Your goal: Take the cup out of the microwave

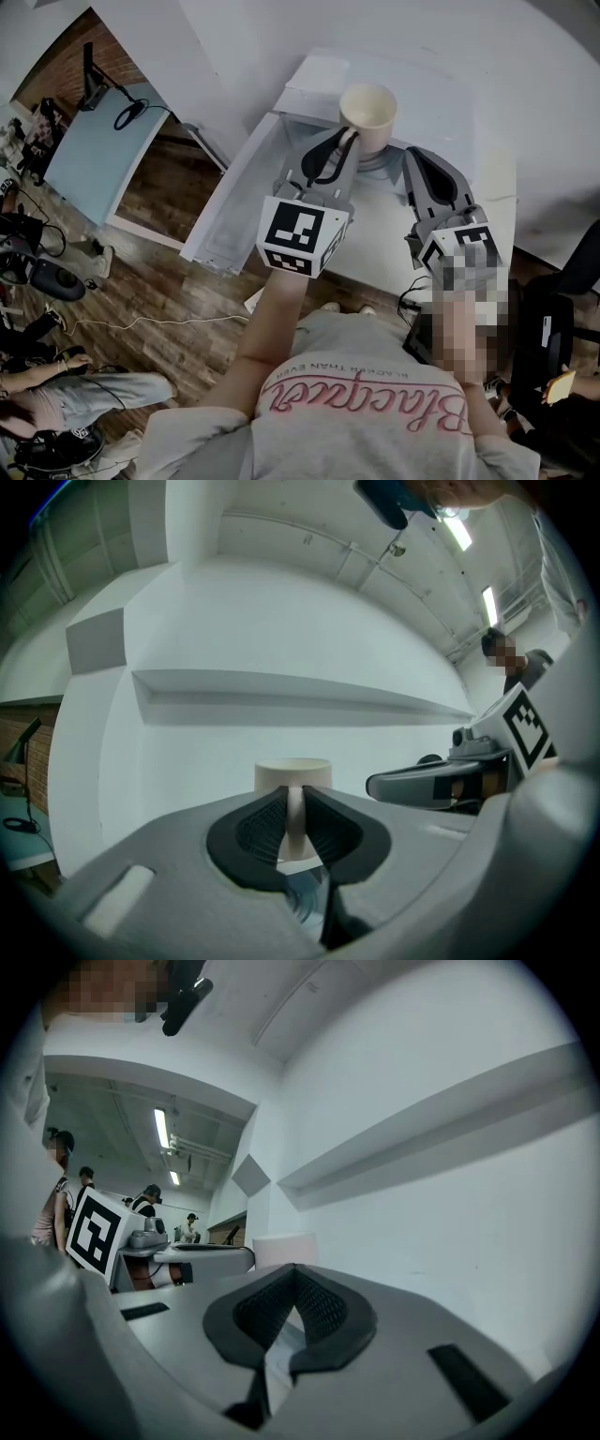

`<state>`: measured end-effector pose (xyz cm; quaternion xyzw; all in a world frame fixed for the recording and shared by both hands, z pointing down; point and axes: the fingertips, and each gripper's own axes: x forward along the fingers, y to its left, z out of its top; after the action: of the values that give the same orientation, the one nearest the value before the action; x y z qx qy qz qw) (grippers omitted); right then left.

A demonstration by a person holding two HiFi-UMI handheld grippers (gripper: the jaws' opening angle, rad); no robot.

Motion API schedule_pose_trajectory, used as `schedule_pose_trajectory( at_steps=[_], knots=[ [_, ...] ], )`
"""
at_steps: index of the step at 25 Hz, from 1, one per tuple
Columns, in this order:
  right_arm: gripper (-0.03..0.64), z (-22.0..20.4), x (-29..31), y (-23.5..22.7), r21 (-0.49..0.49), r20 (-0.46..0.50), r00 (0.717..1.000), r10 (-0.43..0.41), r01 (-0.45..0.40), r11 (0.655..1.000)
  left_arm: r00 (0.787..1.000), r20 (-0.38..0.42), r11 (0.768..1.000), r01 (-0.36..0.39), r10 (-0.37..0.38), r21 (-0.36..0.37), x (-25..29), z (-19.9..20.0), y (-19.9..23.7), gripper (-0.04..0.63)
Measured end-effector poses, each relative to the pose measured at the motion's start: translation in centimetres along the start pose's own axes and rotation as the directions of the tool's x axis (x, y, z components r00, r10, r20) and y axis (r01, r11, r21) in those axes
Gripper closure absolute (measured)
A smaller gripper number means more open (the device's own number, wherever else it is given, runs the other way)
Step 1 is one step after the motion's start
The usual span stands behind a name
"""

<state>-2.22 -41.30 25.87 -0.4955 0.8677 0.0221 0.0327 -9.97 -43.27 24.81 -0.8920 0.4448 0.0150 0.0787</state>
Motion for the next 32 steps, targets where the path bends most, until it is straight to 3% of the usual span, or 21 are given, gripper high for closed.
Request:
schedule_pose_trajectory(
  at_steps=[12, 32],
  knots=[
    [0.606, 0.7, 0.5, 0.4, -0.094, -0.003, 1.000, -0.027, 0.027, 0.995, 0.999, 0.030, 1.000, 0.015, -0.016, 0.022, 0.4, 1.2, -0.8, 0.545],
    [0.606, -0.2, 0.7, 1.0, -0.038, -0.024, 1.000, -0.019, 0.018, 0.999, 0.999, 0.043, 1.000, 0.023, -0.024, 0.020, 0.9, 1.0, -1.4, 0.545]
  ],
)
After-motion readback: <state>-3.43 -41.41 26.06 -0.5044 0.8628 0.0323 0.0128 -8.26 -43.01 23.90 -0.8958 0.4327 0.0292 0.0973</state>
